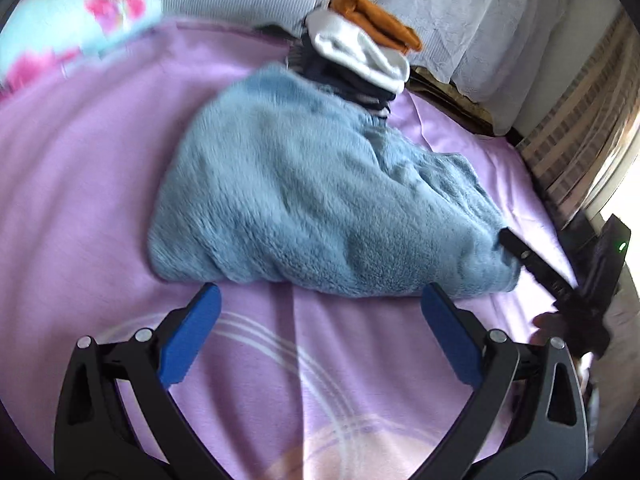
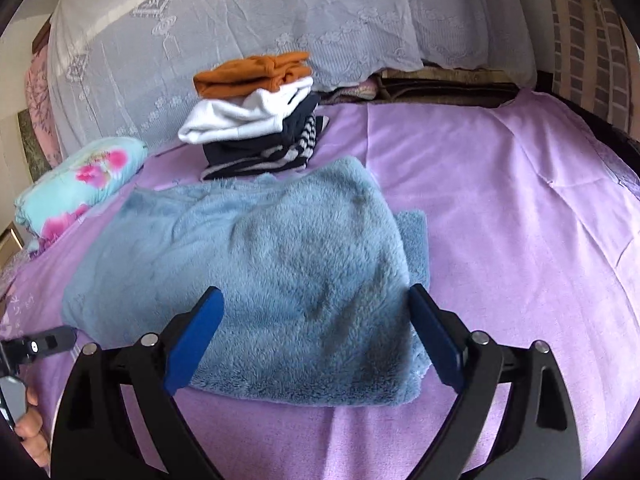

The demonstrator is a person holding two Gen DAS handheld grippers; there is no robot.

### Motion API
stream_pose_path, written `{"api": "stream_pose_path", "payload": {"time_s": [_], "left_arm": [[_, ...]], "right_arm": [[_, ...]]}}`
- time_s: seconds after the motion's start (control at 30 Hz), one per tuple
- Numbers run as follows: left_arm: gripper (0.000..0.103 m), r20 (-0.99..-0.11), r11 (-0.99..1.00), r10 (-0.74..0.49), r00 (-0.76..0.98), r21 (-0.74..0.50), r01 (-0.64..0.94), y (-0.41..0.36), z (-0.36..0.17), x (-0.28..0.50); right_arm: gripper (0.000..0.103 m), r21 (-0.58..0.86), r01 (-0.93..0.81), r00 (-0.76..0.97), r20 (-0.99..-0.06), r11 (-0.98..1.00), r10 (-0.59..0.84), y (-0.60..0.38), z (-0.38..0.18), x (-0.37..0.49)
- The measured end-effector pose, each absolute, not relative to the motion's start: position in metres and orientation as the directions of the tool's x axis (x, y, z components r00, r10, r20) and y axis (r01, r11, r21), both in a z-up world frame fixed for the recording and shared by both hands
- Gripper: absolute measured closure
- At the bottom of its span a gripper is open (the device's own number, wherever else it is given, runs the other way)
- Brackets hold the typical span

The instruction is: Fold small clothes

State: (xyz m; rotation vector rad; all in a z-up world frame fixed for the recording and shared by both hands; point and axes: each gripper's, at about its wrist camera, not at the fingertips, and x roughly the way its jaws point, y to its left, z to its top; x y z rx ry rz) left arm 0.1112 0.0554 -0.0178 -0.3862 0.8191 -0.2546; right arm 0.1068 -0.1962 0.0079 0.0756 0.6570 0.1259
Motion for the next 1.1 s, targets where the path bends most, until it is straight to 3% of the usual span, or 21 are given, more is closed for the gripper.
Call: {"api": "stream_pose_path", "payload": {"time_s": [0.23, 0.53, 0.7, 0.8, 0.9, 1.0, 1.07, 1.1], "left_arm": [[0.002, -0.612, 0.801, -0.46, 0.643, -0.599, 0.003, 0.082, -0.035, 0.146], [0.002, -0.6, 0.777, -0.467, 0.649, -0.63, -0.023, 0.081, -0.035, 0.15], [0.002, -0.615, 0.795, -0.413, 0.671, -0.603, -0.064, 0.073, -0.034, 0.15], [0.002, -0.575, 0.715, -0.451, 0.682, -0.691, -0.109, 0.091, -0.037, 0.177], [0.003, -0.53, 0.647, -0.472, 0.705, -0.751, -0.132, 0.103, -0.039, 0.192], [0.019, -0.545, 0.677, -0.436, 0.716, -0.723, -0.138, 0.103, -0.039, 0.19], [0.04, -0.577, 0.72, -0.4, 0.712, -0.679, -0.146, 0.101, -0.04, 0.19], [0.042, -0.585, 0.732, -0.391, 0.71, -0.665, -0.146, 0.103, -0.042, 0.19]], "right_arm": [[0.008, 0.107, -0.093, 0.789, -0.599, 0.99, 0.139, -0.195, 0.007, 0.106], [0.008, 0.092, -0.108, 0.805, -0.576, 0.99, 0.141, -0.193, 0.011, 0.101], [0.008, 0.101, -0.131, 0.814, -0.557, 0.986, 0.165, -0.192, 0.015, 0.101], [0.008, 0.199, -0.149, 0.825, -0.515, 0.969, 0.233, -0.19, 0.03, 0.108], [0.008, 0.175, -0.184, 0.822, -0.513, 0.967, 0.249, -0.168, 0.045, 0.125], [0.009, 0.134, -0.192, 0.811, -0.536, 0.972, 0.234, -0.14, 0.044, 0.148], [0.009, 0.091, -0.193, 0.764, -0.61, 0.977, 0.208, -0.122, 0.026, 0.166], [0.009, 0.042, -0.195, 0.723, -0.669, 0.98, 0.173, -0.114, 0.009, 0.174]]}}
